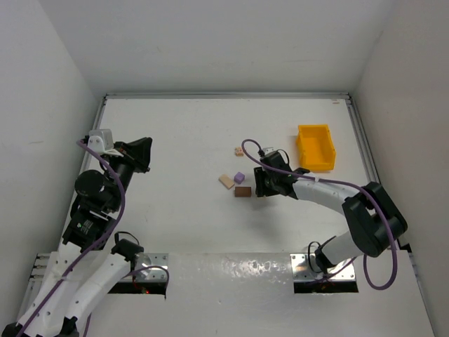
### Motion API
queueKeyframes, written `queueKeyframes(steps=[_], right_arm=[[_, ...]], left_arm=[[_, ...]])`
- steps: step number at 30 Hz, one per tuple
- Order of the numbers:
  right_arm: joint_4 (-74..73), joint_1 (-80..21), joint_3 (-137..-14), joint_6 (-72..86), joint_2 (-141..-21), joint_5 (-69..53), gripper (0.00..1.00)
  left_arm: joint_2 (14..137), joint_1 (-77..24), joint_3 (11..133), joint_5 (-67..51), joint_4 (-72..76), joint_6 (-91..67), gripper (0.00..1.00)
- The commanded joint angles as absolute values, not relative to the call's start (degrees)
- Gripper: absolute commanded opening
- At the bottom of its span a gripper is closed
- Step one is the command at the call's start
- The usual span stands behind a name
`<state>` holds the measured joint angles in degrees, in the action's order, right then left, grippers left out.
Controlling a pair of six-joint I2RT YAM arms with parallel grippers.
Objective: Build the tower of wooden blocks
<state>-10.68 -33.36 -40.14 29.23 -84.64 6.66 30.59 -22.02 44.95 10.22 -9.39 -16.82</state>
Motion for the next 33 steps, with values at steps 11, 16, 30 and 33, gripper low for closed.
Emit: queueKeyframes(steps=[11, 16, 30, 33], right_arm=[[-8.1, -33.6, -39.6, 30.8, -85.1, 8.0, 0.25], [-9.4, -33.6, -40.2, 30.2, -82.5, 9.0, 0.24], [-11.5, -35.0, -42.2, 27.2, -83.8, 6.6, 0.47], [-10.8, -35.1, -42.3, 27.2, -85.1, 5.9, 0.48]], left_arm=[[29.8, -21.4, 46.0, 9.3, -8.3, -17.0, 0.10], [29.6, -21.4, 45.9, 9.0, -8.3, -17.0, 0.10], [29.6, -21.4, 46.0, 8.3, -8.1, -17.2, 0.10], [29.5, -21.4, 45.9, 8.3, -8.1, -17.2, 0.10]])
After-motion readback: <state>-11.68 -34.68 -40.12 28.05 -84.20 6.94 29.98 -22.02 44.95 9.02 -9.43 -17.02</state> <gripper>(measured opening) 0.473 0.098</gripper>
